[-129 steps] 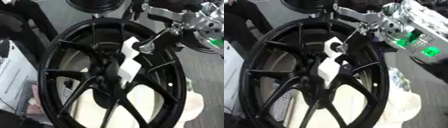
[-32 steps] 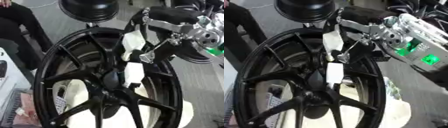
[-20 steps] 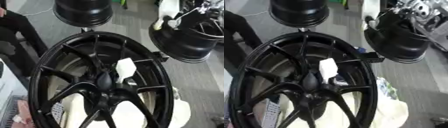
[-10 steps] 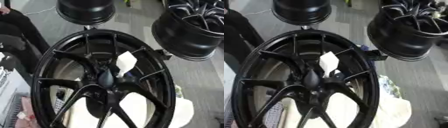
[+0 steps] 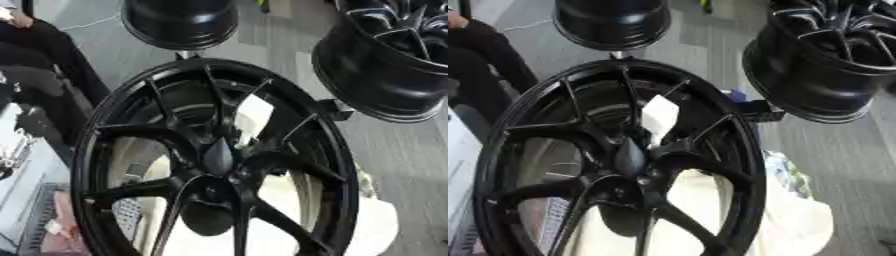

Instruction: Pull the pin out of the wheel hub.

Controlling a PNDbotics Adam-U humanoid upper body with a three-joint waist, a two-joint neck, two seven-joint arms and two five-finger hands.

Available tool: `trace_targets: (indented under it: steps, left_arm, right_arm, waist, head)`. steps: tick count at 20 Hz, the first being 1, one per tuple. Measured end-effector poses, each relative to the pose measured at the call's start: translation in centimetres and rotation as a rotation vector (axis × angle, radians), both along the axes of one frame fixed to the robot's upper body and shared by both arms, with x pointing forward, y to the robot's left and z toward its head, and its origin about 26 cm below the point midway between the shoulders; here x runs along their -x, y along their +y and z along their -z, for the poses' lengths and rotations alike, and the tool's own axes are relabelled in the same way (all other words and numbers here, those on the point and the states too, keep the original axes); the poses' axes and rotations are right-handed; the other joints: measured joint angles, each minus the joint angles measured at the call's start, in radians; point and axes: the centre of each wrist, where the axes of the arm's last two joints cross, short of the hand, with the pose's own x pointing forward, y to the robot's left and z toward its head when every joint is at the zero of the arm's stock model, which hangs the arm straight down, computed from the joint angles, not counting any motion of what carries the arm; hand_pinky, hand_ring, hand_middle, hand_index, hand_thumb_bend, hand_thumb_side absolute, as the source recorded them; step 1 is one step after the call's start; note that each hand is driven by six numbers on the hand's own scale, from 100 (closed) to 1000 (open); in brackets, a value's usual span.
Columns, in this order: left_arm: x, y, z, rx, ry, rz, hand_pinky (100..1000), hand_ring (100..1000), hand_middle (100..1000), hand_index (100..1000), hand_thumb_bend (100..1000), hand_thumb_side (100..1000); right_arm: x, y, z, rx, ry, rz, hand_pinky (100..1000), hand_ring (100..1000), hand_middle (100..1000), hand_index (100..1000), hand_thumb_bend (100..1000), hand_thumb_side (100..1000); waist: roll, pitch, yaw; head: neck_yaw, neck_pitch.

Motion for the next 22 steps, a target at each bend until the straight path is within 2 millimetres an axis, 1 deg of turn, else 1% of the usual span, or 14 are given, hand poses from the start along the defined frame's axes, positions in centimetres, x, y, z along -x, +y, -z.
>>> trace_targets:
  steps: [3, 4, 5, 6, 7, 8, 9, 10, 13, 14, 18, 22]
  left_arm:
    - [0.0, 0.0, 0.1, 0.002, 0.001, -0.002, 924, 801, 644, 820, 100, 445]
    - [0.0, -0.1, 0.1, 0.004, 0.000, -0.002, 924, 801, 644, 820, 100, 444]
    - [0.0, -0.1, 0.1, 0.004, 0.000, -0.002, 924, 801, 644, 820, 100, 444]
    - [0.0, -0.1, 0.1, 0.003, 0.000, -0.002, 925, 801, 643, 820, 100, 444]
    - [0.0, -0.1, 0.1, 0.002, 0.000, -0.002, 925, 801, 643, 820, 100, 444]
    - [0.0, -0.1, 0.1, 0.001, 0.000, -0.003, 925, 801, 643, 820, 100, 445]
    - [0.0, -0.1, 0.1, 0.000, 0.000, -0.003, 925, 801, 643, 820, 100, 444]
    - [0.0, -0.1, 0.1, 0.000, 0.000, -0.003, 925, 801, 643, 820, 100, 444]
    - [0.0, -0.1, 0.2, -0.003, 0.005, -0.002, 926, 801, 643, 820, 100, 444]
    - [0.0, -0.2, 0.2, -0.004, 0.007, -0.001, 926, 801, 643, 820, 100, 444]
    - [0.0, -0.2, 0.3, -0.004, 0.008, -0.001, 927, 801, 642, 820, 100, 445]
    - [0.0, -0.2, 0.3, -0.005, 0.011, -0.001, 927, 801, 643, 820, 100, 445]
  right_arm:
    - [1.1, -2.5, -0.1, -0.012, -0.061, 0.137, 805, 639, 568, 653, 100, 100]
    - [1.4, -3.2, 0.0, -0.021, -0.078, 0.174, 815, 676, 607, 689, 100, 100]
    - [1.7, -3.9, 0.2, -0.031, -0.092, 0.208, 820, 693, 626, 708, 129, 100]
    - [1.9, -4.6, 0.5, -0.044, -0.102, 0.236, 837, 767, 727, 804, 285, 100]
    - [2.2, -5.2, 1.0, -0.058, -0.107, 0.261, 848, 806, 777, 852, 317, 150]
    - [2.3, -5.8, 1.4, -0.073, -0.110, 0.283, 851, 820, 795, 867, 311, 196]
    - [2.5, -6.3, 1.9, -0.089, -0.112, 0.299, 857, 846, 831, 893, 275, 272]
    - [2.6, -6.7, 2.3, -0.105, -0.113, 0.311, 857, 854, 847, 902, 256, 296]
    - [2.8, -7.9, 3.5, -0.158, -0.112, 0.323, 857, 853, 857, 912, 219, 332]
    - [2.7, -8.2, 4.0, -0.176, -0.110, 0.323, 856, 851, 857, 912, 236, 320]
    - [2.4, -9.1, 5.7, -0.230, -0.089, 0.320, 855, 849, 856, 912, 242, 313]
    - [2.3, -9.3, 6.4, -0.242, -0.092, 0.297, 852, 844, 853, 913, 239, 313]
  waist:
    - [0.003, 0.001, 0.002]
    - [0.003, 0.002, 0.004]
    - [0.003, 0.003, 0.006]
    - [0.003, 0.004, 0.007]
    - [0.003, 0.005, 0.008]
    - [0.003, 0.005, 0.008]
    - [0.003, 0.005, 0.008]
    - [0.003, 0.005, 0.008]
    - [0.003, 0.005, 0.009]
    - [0.002, 0.005, 0.010]
    - [0.002, 0.005, 0.013]
    - [0.002, 0.004, 0.013]
  head:
    - [0.000, 0.000]
    - [0.000, 0.000]
    - [0.000, 0.000]
    - [0.000, 0.000]
    - [0.000, 0.000]
    - [-0.001, 0.000]
    - [-0.001, 0.000]
    - [-0.001, 0.000]
    - [-0.001, 0.000]
    - [-0.001, 0.001]
    - [-0.002, 0.008]
    - [-0.004, 0.008]
